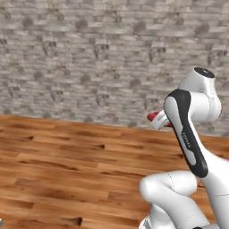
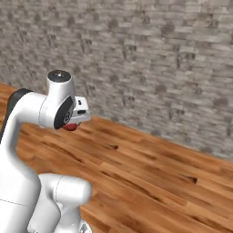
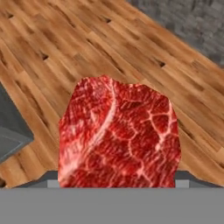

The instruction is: Take the steak from the fridge and place it on the digital scale on the counter by the fridge. Wait a few seconds for a reading, then move it to the plate on the dining counter.

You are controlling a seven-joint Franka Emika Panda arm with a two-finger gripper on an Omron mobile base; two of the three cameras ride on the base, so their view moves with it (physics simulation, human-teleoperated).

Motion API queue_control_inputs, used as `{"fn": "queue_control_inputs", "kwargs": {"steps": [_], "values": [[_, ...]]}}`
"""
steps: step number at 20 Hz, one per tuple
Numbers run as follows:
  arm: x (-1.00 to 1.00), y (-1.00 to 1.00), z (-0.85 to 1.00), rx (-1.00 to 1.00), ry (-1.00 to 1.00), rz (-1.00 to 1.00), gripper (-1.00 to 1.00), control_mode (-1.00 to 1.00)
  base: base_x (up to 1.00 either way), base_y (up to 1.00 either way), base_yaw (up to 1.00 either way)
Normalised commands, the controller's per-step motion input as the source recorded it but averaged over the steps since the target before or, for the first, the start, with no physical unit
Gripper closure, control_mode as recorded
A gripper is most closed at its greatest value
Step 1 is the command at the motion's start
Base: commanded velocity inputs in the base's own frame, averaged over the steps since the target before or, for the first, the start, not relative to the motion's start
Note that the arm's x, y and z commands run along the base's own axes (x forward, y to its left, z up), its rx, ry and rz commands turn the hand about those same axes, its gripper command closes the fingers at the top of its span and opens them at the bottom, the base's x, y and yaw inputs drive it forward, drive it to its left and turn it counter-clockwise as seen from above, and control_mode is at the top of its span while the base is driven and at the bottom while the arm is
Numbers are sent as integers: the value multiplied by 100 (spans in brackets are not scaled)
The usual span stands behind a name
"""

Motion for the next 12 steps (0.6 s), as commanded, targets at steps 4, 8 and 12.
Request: {"fn": "queue_control_inputs", "kwargs": {"steps": [4, 8, 12], "values": [[0, 0, 0, 0, 0, 0, 100, 100, 100, 0, 43], [0, 0, 0, 0, 0, 0, 100, 100, 100, 0, 49], [0, 0, 0, 0, 0, 0, 100, 100, 100, 0, 52]]}}
